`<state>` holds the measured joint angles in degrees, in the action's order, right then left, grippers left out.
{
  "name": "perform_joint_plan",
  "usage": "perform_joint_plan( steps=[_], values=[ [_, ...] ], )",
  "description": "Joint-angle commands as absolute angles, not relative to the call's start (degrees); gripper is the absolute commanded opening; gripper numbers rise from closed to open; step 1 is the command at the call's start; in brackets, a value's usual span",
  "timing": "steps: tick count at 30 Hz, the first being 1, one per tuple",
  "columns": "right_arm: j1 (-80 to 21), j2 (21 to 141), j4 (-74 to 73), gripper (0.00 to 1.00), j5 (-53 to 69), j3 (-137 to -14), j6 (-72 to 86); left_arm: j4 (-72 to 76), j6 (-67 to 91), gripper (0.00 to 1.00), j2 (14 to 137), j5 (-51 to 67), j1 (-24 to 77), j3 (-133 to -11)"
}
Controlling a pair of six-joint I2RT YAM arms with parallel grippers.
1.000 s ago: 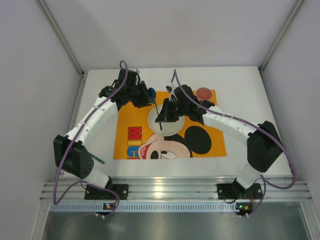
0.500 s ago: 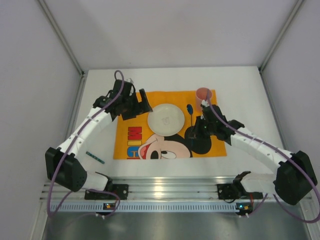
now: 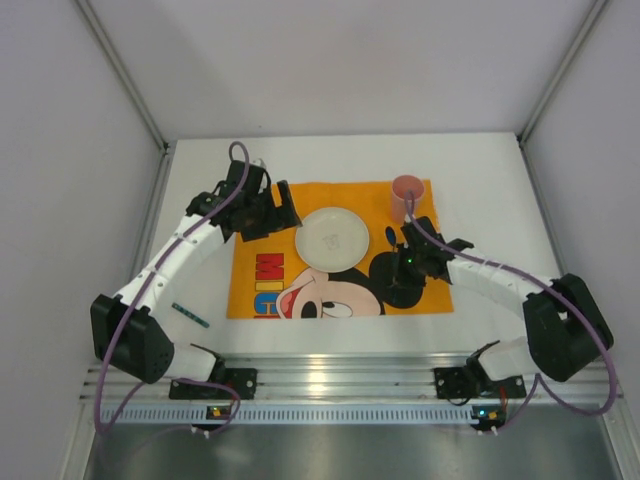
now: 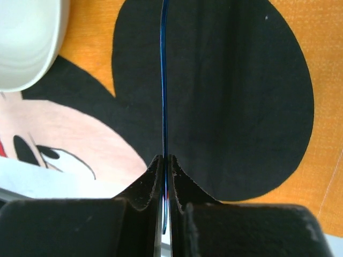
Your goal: Set the dinner table for one person
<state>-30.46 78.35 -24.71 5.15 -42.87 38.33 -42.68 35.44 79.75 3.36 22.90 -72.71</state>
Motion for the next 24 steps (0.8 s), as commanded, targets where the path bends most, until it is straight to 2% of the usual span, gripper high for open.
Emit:
perform_joint_plan(
  steps=[1,7,20,24],
  values=[
    [-29.62,81.64,-20.83,0.0,3.87,-46.4,36.04,-44.21,34.45,0.95,77.7,2.2,22.68,-72.77],
    [-29.27,87.27,-20.3,0.0,3.08,-49.39,34.89,-45.09,34.28,0.95,77.43,1.85,22.68,-72.69],
    [-27.86,90.44,-21.8,0.0,0.97,-53.0,33.05,-45.7,34.63,0.94,77.43,1.14,22.68,-72.07],
    [-27.86,90.44,-21.8,0.1,1.14,-52.21,32.87,-45.53,34.8,0.94,77.87,0.97,22.68,-71.9]
  ],
)
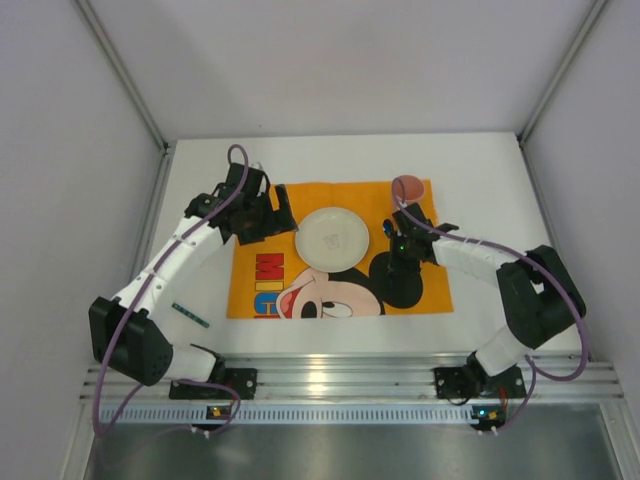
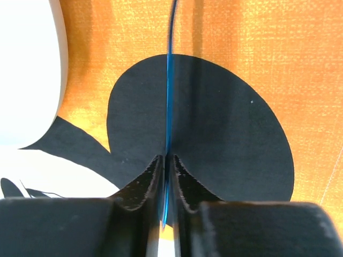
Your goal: Set the dinner table for one person
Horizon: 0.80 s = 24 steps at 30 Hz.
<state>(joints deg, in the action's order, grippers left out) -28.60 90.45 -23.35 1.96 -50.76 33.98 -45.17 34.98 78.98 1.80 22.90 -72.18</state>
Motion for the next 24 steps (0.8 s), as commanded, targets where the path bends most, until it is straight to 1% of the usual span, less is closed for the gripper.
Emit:
perform_joint_plan(
  steps=[1,2,4,5,11,16,18,19,20,22,23,24],
  values=[
    [-27.86,90.44,-21.88,0.13,1.06,-52.03,32.78,-45.44,34.89,0.94,77.96,0.97,22.68,-71.89],
    [-27.86,90.53,-21.88,0.19,0.88,-51.86,32.61,-45.27,34.89,0.94,78.05,0.97,22.68,-71.89],
    [-27.86,90.7,-22.59,0.24,0.27,-51.77,32.52,-45.18,34.89,0.94,78.13,0.97,22.68,-71.81],
    [-27.86,90.62,-23.37,0.29,0.26,-51.85,32.26,-45.26,34.98,0.94,78.22,0.97,22.68,-71.81],
    [-27.86,89.13,-26.8,0.3,-2.9,-52.12,31.38,-45.7,34.89,0.94,78.49,0.53,22.68,-72.33],
    [-27.86,82.63,-31.63,0.32,-3.69,-52.12,30.67,-51.06,36.73,0.98,76.56,-10.18,20.75,-72.16],
    [-27.86,78.76,-33.83,0.34,-3.95,-52.47,30.41,-54.73,40.15,0.98,74.62,-16.57,16.45,-69.79],
    [-27.95,77.53,-34.53,0.36,-4.04,-52.47,30.32,-56.32,41.21,0.98,74.01,-17.66,14.0,-68.74],
    [-27.86,75.43,-35.85,0.38,-4.04,-52.82,30.15,-57.21,42.96,0.98,72.87,-18.1,7.97,-66.29],
    [-27.86,73.84,-37.35,0.41,-3.96,-53.35,30.06,-56.78,42.63,0.98,71.46,-15.22,1.26,-63.21],
    [-27.86,72.61,-38.66,0.42,-3.78,-54.05,29.97,-56.34,42.54,0.98,70.24,-14.77,-3.99,-60.24],
    [-27.86,72.34,-39.37,0.42,-3.61,-54.4,29.8,-56.69,43.24,0.98,70.22,-17.46,-4.91,-59.51]
  ],
)
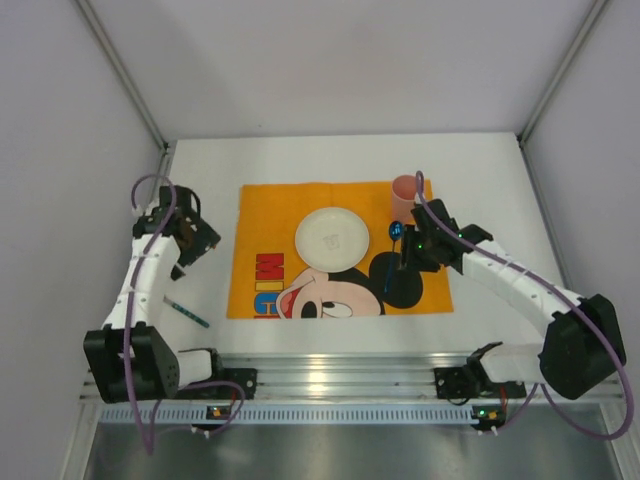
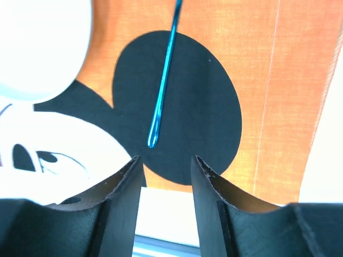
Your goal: Set the dinner table for one person
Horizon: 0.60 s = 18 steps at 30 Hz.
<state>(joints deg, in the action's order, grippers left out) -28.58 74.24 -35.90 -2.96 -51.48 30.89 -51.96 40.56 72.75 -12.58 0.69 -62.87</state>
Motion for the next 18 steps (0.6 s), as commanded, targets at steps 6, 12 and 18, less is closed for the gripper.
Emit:
perform_joint_plan(
  steps=[6,12,18],
  values=[
    [-27.86,71.72,-44.29,0.44,-3.08,-57.56,28.13,-54.67,45.53,0.98,68.64,-23.9,-9.22,-53.88],
    [-27.86,72.68,-47.37,0.45,-2.2,-59.32,26.02,-51.77,46.05,0.96,67.33,-25.4,-14.33,-50.01],
    [-27.86,75.23,-48.86,0.45,-0.97,-60.99,23.82,-47.64,49.31,0.95,68.03,-24.7,-16.52,-45.8]
  ],
)
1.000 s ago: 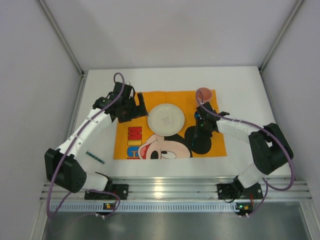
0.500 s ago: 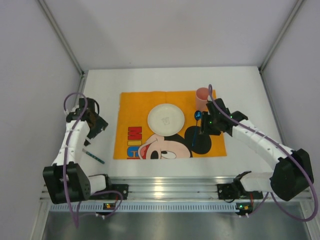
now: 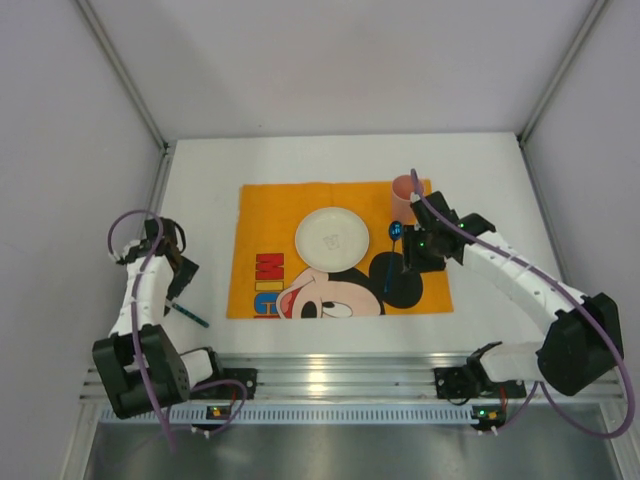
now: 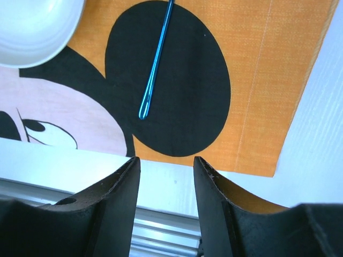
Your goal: Set the dinner table for one person
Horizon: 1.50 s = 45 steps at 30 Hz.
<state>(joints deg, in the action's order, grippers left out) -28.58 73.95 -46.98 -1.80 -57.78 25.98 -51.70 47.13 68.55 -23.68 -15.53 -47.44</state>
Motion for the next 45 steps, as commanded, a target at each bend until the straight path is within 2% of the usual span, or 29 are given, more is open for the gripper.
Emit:
perform_joint_plan(
  steps=[1,9,17,20,23,24,28,35,45],
  values=[
    [-27.86,76.02,-49.3,0.45,-0.88,-61.78,23.21,-46.94,49.13,0.95,68.2,-24.61,-17.13,-44.66],
    [-27.86,78.92,-50.98,0.45,-0.7,-65.04,20.75,-35.0,43.34,0.9,70.56,-21.27,-22.5,-38.24],
    [-27.86,81.03,-51.33,0.45,-0.27,-65.56,20.74,-27.25,41.22,0.84,76.46,-19.69,-22.94,-36.83],
    [-27.86,81.82,-51.41,0.45,-0.26,-66.35,21.35,-24.01,41.22,0.76,76.55,-18.46,-23.55,-35.34],
    [-27.86,82.53,-51.5,0.45,-0.53,-67.32,21.88,-21.98,41.05,0.51,77.69,-18.02,-23.82,-34.54],
    [-27.86,82.7,-51.68,0.44,-0.61,-67.85,22.06,-21.8,40.52,0.36,78.83,-18.1,-23.82,-34.54],
    [-27.77,83.06,-51.68,0.45,-1.32,-68.38,22.59,-21.45,39.55,0.0,81.82,-17.93,-24.26,-35.16],
    [-27.77,83.5,-50.54,0.45,-0.79,-68.2,24.52,-23.02,35.51,0.0,84.02,-16.61,-24.87,-39.45],
    [-27.77,83.15,-49.13,0.44,-0.7,-69.17,26.19,-30.76,24.09,0.0,83.93,-8.01,-24.0,-60.09]
  ],
)
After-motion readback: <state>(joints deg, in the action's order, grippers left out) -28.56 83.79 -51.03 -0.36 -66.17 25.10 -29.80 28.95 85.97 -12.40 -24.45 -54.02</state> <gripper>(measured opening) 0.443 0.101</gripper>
